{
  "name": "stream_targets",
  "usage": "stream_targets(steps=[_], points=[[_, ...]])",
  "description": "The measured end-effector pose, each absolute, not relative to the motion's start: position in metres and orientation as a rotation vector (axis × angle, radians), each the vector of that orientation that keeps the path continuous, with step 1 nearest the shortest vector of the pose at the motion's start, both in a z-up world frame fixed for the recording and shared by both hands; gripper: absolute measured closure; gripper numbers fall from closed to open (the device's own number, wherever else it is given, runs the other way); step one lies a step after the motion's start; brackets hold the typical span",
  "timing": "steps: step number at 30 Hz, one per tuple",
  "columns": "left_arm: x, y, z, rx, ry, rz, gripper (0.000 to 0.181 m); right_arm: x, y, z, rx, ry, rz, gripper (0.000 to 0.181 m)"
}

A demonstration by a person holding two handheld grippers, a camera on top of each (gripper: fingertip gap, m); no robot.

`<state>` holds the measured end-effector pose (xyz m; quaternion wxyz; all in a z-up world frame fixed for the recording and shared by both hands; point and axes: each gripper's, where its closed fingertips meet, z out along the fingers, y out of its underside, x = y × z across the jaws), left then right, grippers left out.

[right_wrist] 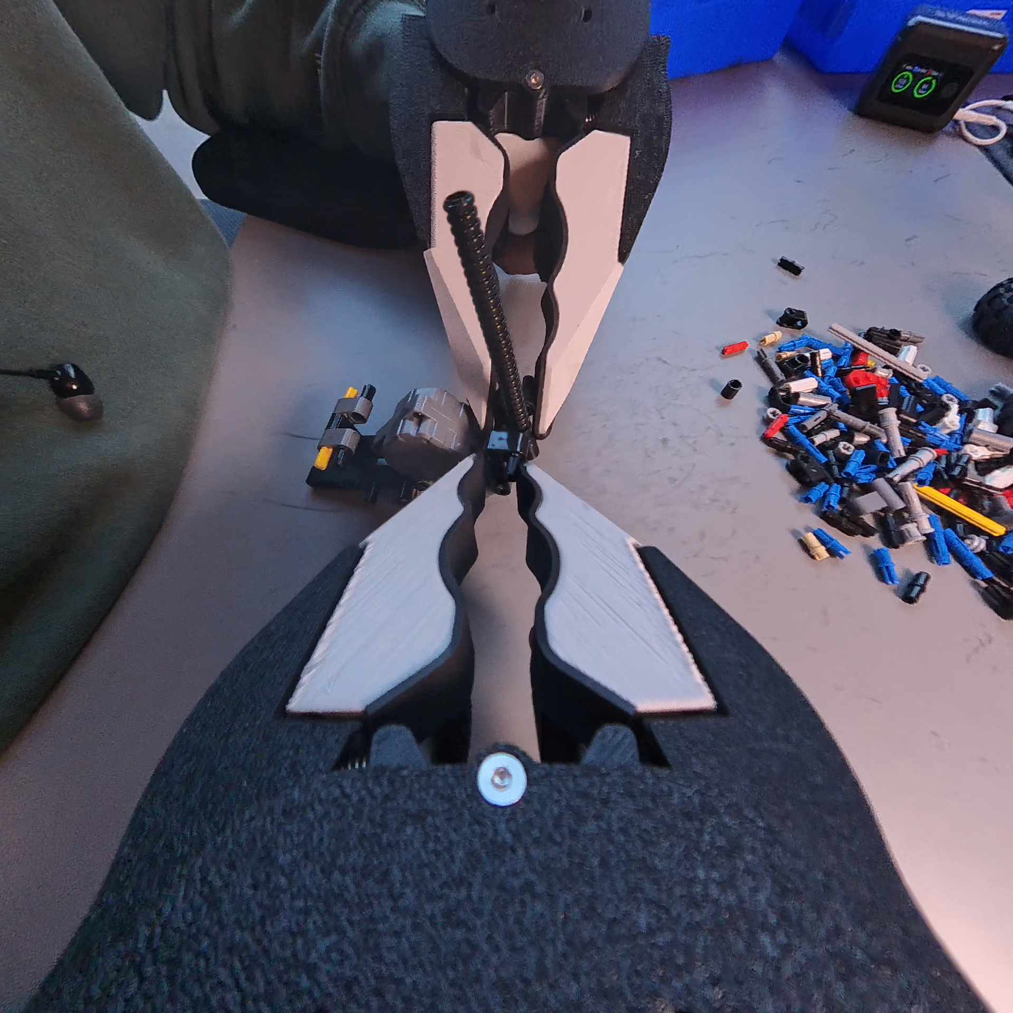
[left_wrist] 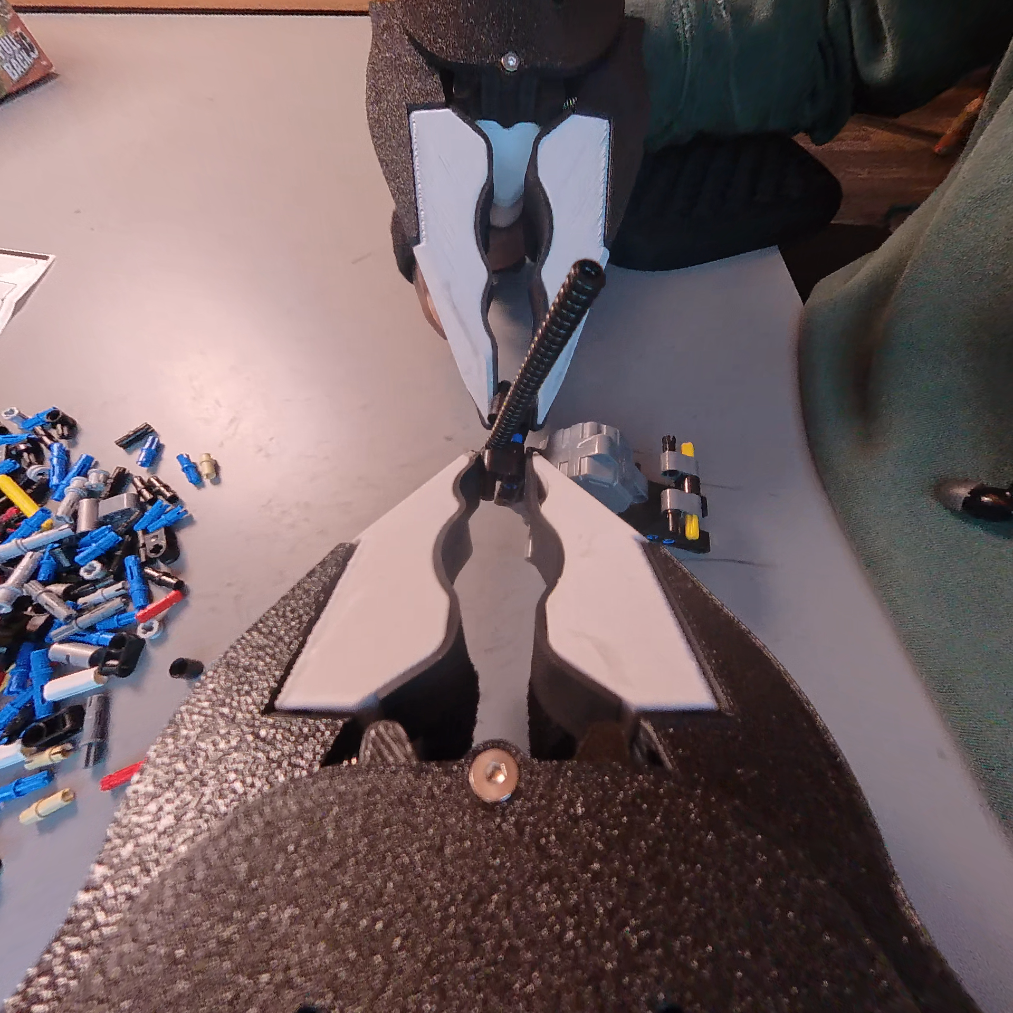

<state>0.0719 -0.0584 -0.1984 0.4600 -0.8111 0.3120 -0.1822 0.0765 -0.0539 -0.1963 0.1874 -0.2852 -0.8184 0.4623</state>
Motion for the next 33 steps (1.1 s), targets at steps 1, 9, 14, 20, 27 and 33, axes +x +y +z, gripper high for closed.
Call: stream_targets(steps=[1, 9, 14, 20, 27, 33], points=[[0.074, -0.059, -0.198, -1.989, 0.776, -0.461, 0.166, 0.078, -0.055, -0.197, -0.800, -2.316, 1.308, 0.171], [0.075, -0.059, -0.198, -1.982, 0.776, -0.466, 0.166, 0.073, -0.054, -0.204, -0.770, -2.311, 1.219, 0.164], [0.074, -0.060, -0.198, -1.982, 0.769, -0.473, 0.166, 0.070, -0.059, -0.208, -0.768, -2.338, 1.223, 0.169], [0.075, -0.062, -0.197, -2.002, 0.760, -0.503, 0.161, 0.072, -0.062, -0.205, -0.718, -2.331, 1.202, 0.171], [0.076, -0.064, -0.199, -2.040, 0.838, -0.394, 0.166, 0.074, -0.062, -0.207, -0.739, -2.355, 1.223, 0.172], [0.082, -0.066, -0.199, -2.040, 0.871, -0.372, 0.166, 0.089, -0.060, -0.207, -0.739, -2.426, 1.282, 0.174]])
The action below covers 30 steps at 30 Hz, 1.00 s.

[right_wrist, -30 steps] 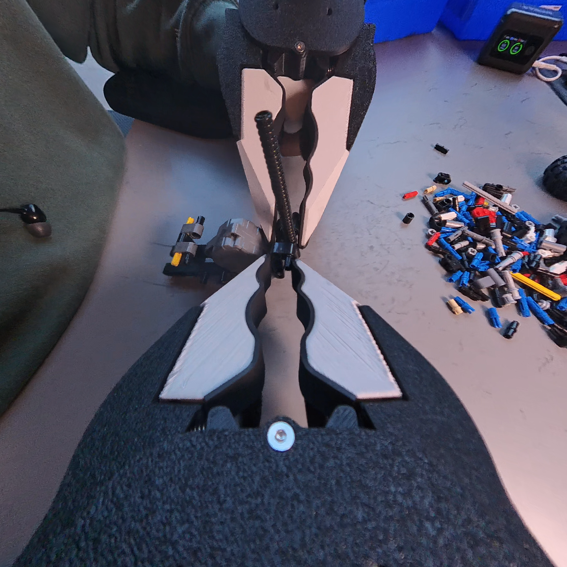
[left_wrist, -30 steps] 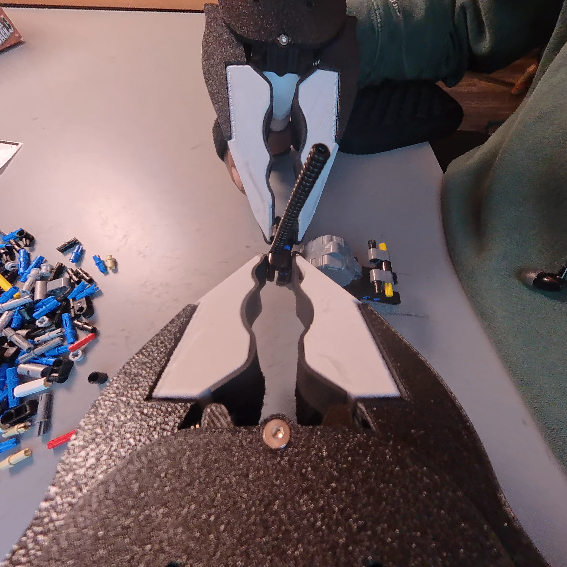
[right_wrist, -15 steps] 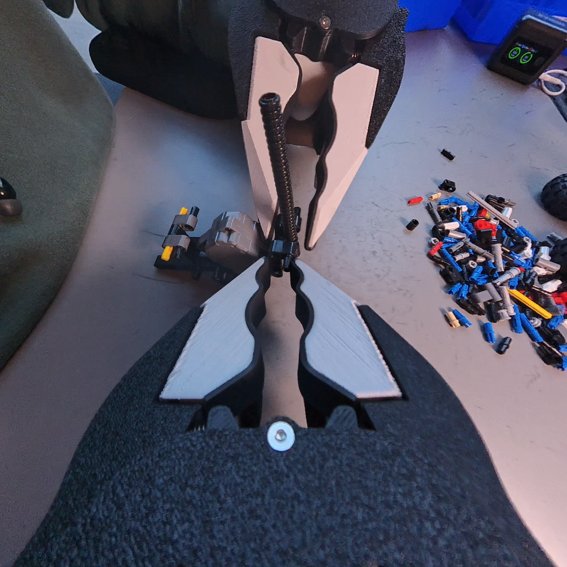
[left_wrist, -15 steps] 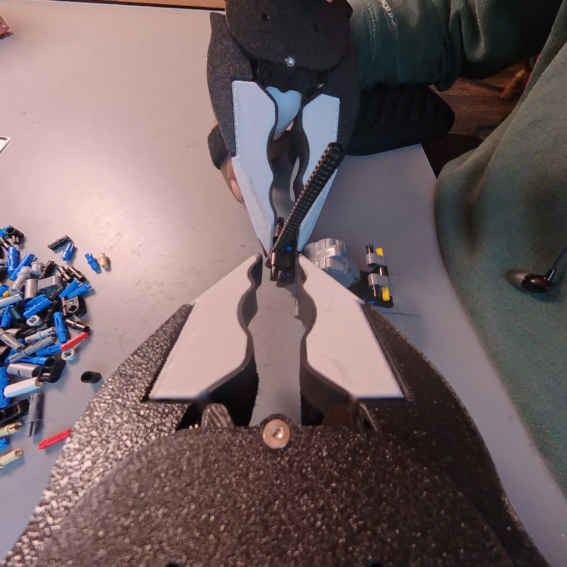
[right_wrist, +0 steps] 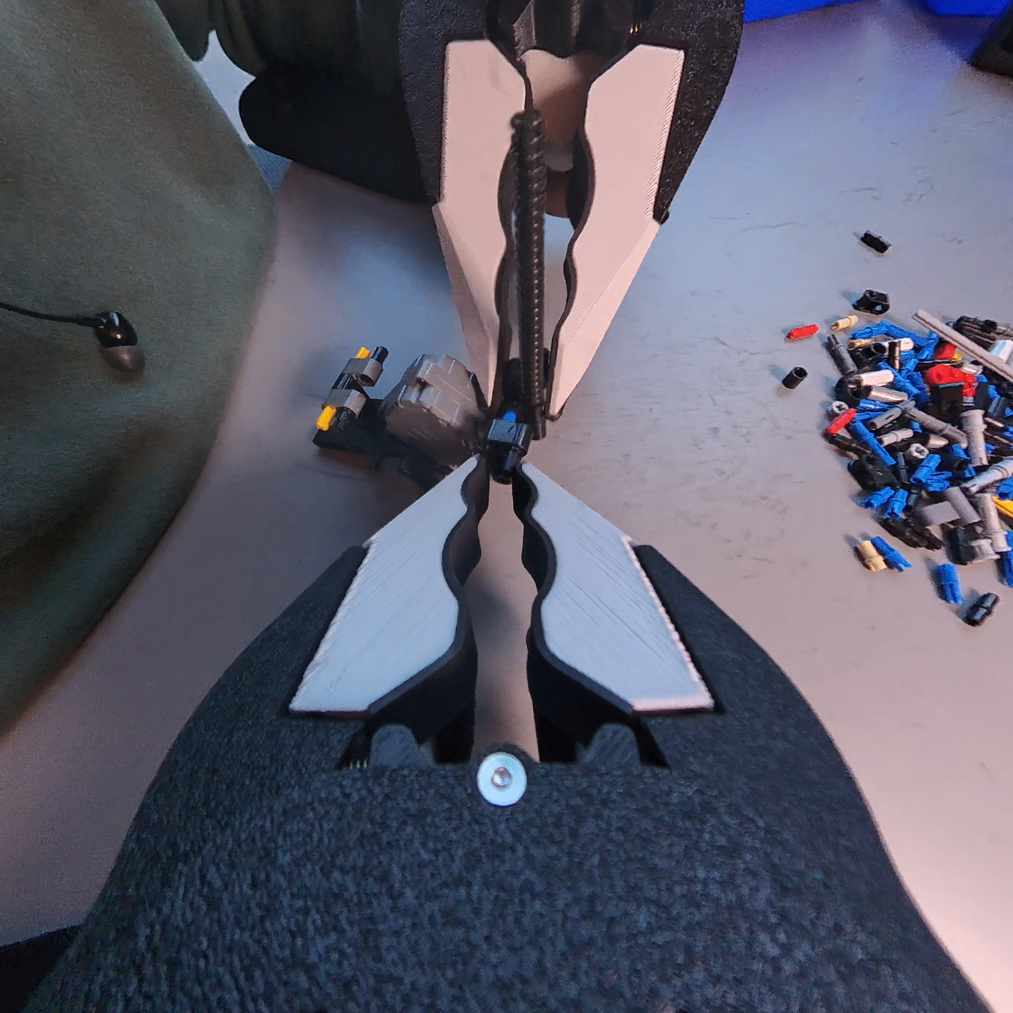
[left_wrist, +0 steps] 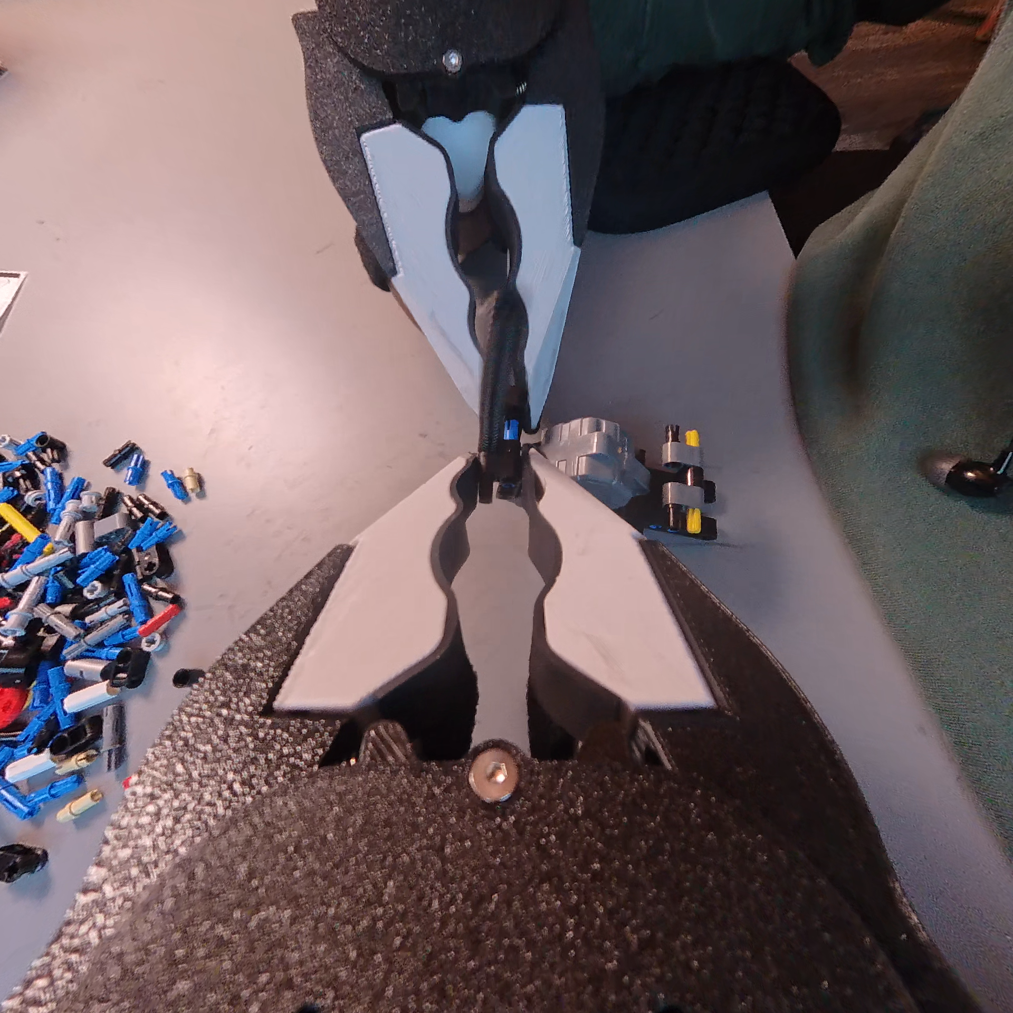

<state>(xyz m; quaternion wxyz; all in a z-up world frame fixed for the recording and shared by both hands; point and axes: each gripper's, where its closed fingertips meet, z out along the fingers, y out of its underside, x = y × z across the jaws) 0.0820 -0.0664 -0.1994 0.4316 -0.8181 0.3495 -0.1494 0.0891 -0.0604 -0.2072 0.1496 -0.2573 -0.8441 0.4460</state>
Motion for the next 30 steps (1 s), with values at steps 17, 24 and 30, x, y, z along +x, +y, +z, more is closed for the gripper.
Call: stream_targets(steps=[17, 24, 30], points=[[0.068, -0.067, -0.186, -2.014, 0.765, -0.423, 0.166, 0.099, -0.038, -0.199, -0.772, -2.420, 1.261, 0.174], [0.067, -0.063, -0.183, -2.004, 0.721, -0.426, 0.166, 0.094, -0.039, -0.204, -0.761, -2.404, 1.207, 0.173], [0.061, -0.058, -0.201, -2.081, 0.707, -0.360, 0.165, 0.093, -0.044, -0.208, -0.743, -2.412, 1.193, 0.173]])
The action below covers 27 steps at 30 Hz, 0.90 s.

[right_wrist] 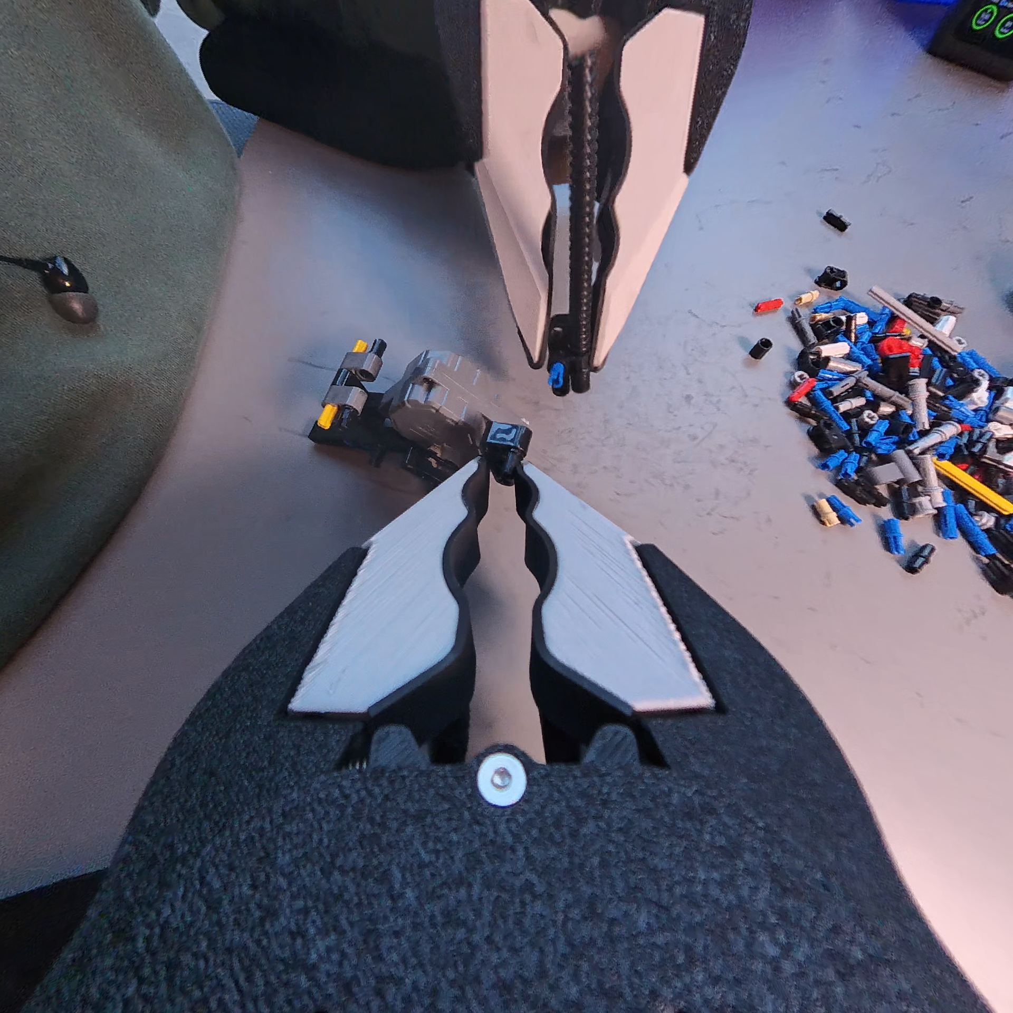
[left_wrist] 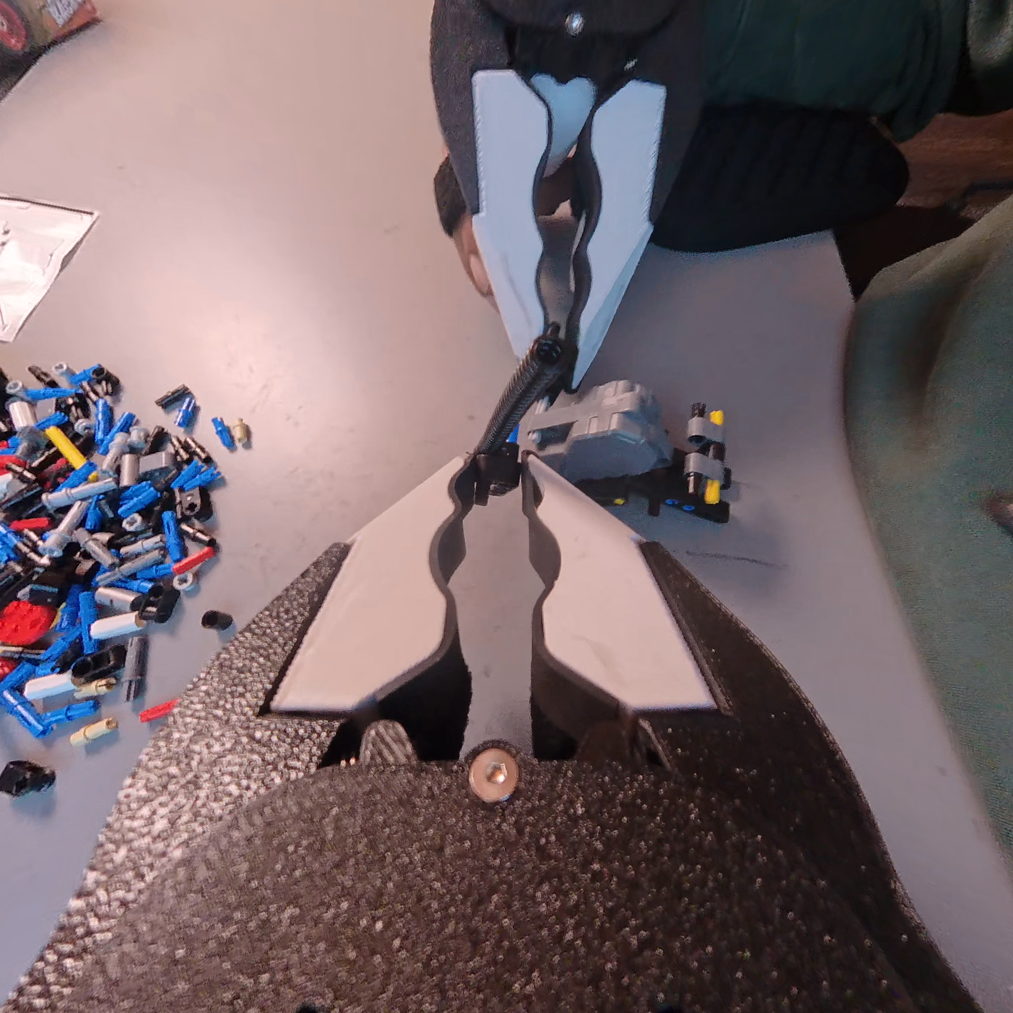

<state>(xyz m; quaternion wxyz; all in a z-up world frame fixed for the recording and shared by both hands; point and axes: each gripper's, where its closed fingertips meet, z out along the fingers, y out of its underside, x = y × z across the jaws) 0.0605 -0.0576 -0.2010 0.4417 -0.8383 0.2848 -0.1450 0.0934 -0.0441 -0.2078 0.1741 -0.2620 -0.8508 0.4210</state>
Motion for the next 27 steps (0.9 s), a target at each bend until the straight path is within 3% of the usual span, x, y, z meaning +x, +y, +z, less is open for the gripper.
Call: stream_targets(steps=[5, 8, 14, 20, 27], points=[[0.054, -0.061, -0.223, -2.169, 0.726, -0.332, 0.163, 0.094, -0.044, -0.208, -0.740, -2.407, 1.192, 0.173], [0.053, -0.064, -0.216, -2.158, 0.709, -0.362, 0.147, 0.093, -0.043, -0.208, -0.741, -2.391, 1.189, 0.173], [0.065, -0.067, -0.162, -1.968, 0.565, -0.634, 0.156, 0.091, -0.049, -0.192, -0.653, -2.311, 1.262, 0.173], [0.089, -0.071, -0.176, -2.032, 0.541, -0.900, 0.151, 0.088, -0.062, -0.188, -0.510, -2.280, 1.163, 0.173], [0.105, -0.085, -0.198, -2.178, 0.638, -0.889, 0.117, 0.090, -0.066, -0.191, -0.485, -2.320, 1.138, 0.173]])
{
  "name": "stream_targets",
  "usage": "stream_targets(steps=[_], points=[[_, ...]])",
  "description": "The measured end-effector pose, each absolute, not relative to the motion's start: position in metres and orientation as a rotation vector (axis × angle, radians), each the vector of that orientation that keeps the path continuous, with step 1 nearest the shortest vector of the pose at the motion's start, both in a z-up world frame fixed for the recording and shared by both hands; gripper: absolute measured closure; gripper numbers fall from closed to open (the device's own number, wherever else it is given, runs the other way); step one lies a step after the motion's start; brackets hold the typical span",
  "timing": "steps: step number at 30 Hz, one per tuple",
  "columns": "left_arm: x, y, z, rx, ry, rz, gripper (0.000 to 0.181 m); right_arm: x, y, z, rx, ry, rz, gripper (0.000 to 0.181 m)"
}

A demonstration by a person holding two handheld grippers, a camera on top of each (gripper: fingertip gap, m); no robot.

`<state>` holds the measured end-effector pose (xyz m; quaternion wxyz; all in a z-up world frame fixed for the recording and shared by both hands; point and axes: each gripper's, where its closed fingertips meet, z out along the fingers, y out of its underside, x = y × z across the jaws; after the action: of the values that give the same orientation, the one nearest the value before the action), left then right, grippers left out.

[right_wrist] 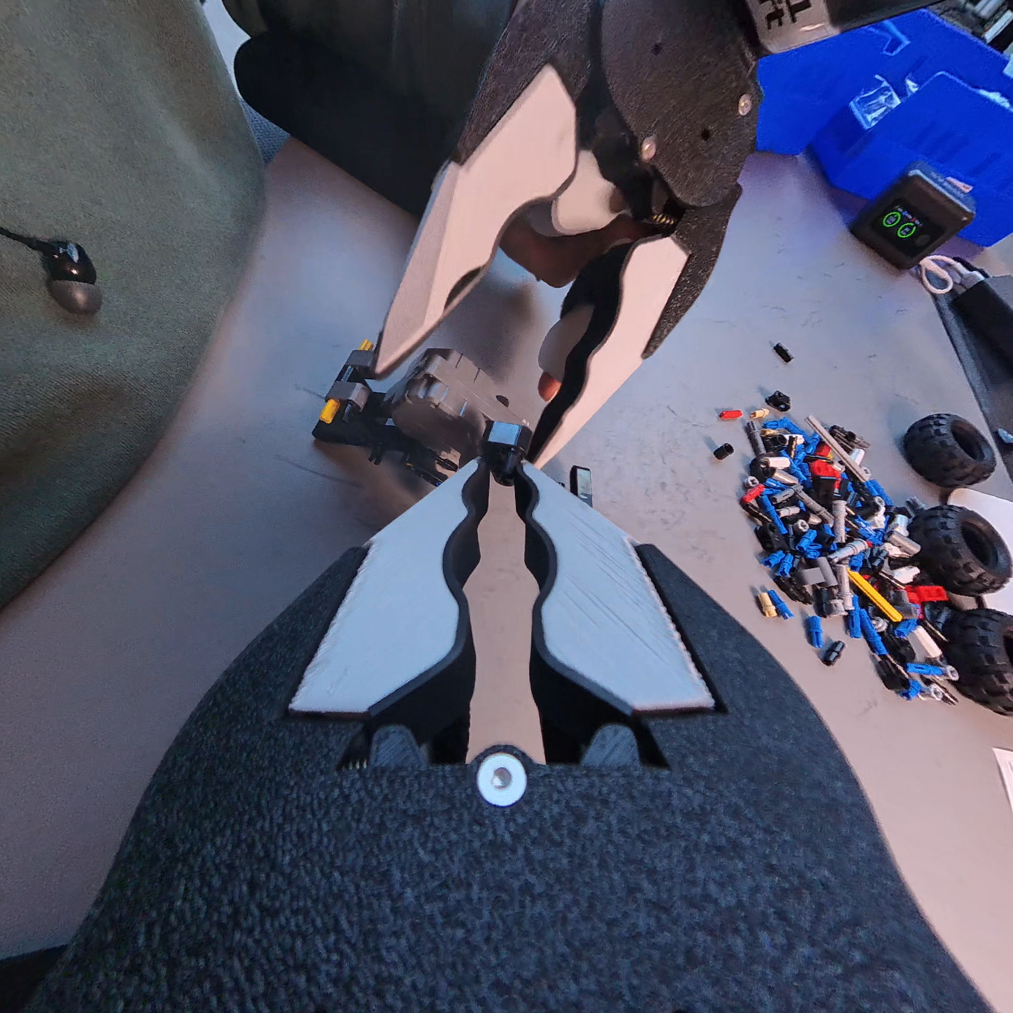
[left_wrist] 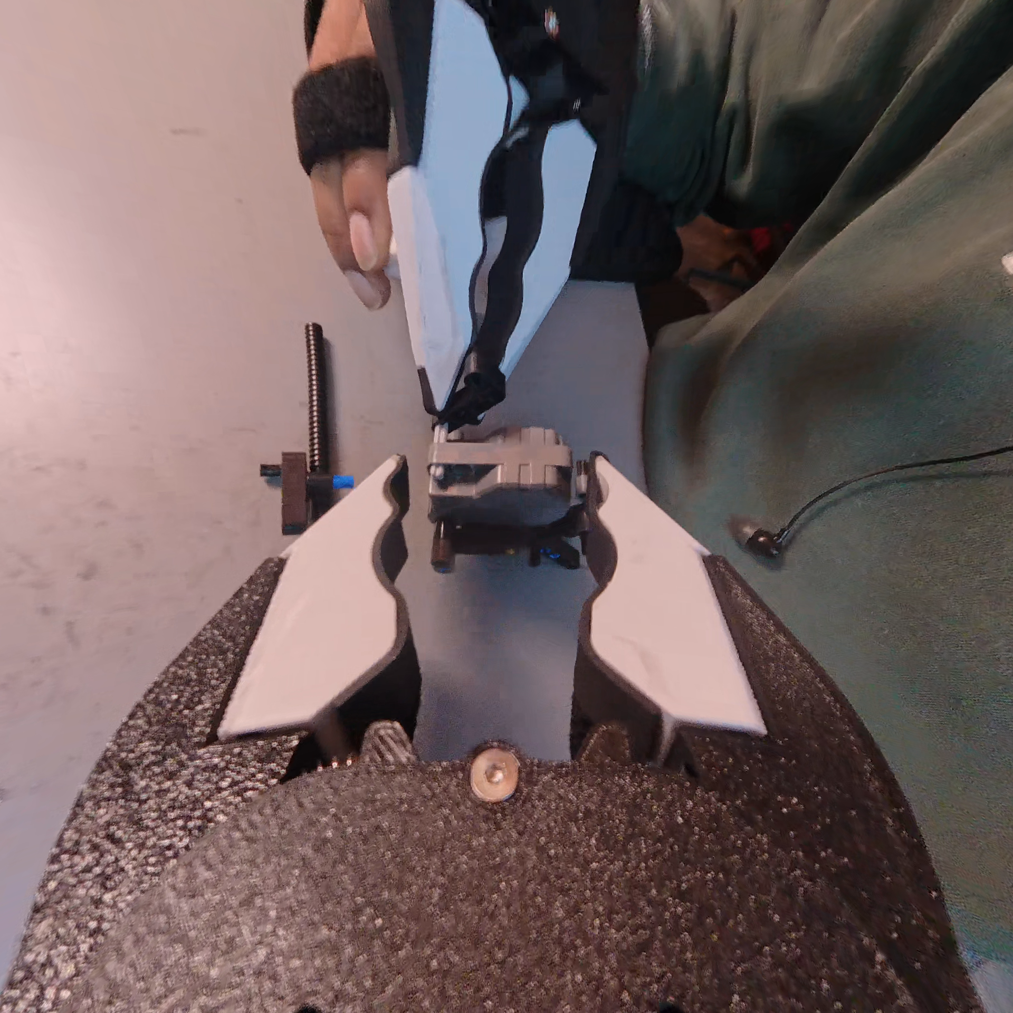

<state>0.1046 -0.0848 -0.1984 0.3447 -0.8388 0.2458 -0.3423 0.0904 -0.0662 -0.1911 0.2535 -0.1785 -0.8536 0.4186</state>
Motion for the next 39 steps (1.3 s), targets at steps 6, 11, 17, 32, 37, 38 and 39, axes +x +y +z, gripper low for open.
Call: stream_targets(steps=[6, 11, 17, 32, 37, 38, 39], points=[[0.104, -0.088, -0.214, -2.255, 0.669, -0.847, 0.128, 0.094, -0.061, -0.198, -0.515, -2.372, 1.122, 0.174], [0.091, -0.093, -0.217, -2.274, 0.573, -0.883, 0.128, 0.108, -0.036, -0.199, -0.687, -2.385, 1.238, 0.174], [0.114, -0.077, -0.216, -2.230, 0.681, -0.827, 0.127, 0.096, -0.039, -0.180, -0.667, -2.305, 1.280, 0.173], [0.094, -0.071, -0.149, -1.897, 0.667, -0.527, 0.178, 0.094, -0.070, -0.145, -0.455, -2.085, 1.305, 0.173], [0.090, -0.073, -0.142, -1.854, 0.675, -0.440, 0.178, 0.090, -0.071, -0.141, -0.457, -2.048, 1.232, 0.172], [0.089, -0.073, -0.139, -1.835, 0.664, -0.434, 0.178, 0.088, -0.070, -0.139, -0.468, -2.023, 1.222, 0.171], [0.088, -0.074, -0.134, -1.807, 0.652, -0.453, 0.178, 0.087, -0.069, -0.137, -0.468, -2.005, 1.212, 0.172]])
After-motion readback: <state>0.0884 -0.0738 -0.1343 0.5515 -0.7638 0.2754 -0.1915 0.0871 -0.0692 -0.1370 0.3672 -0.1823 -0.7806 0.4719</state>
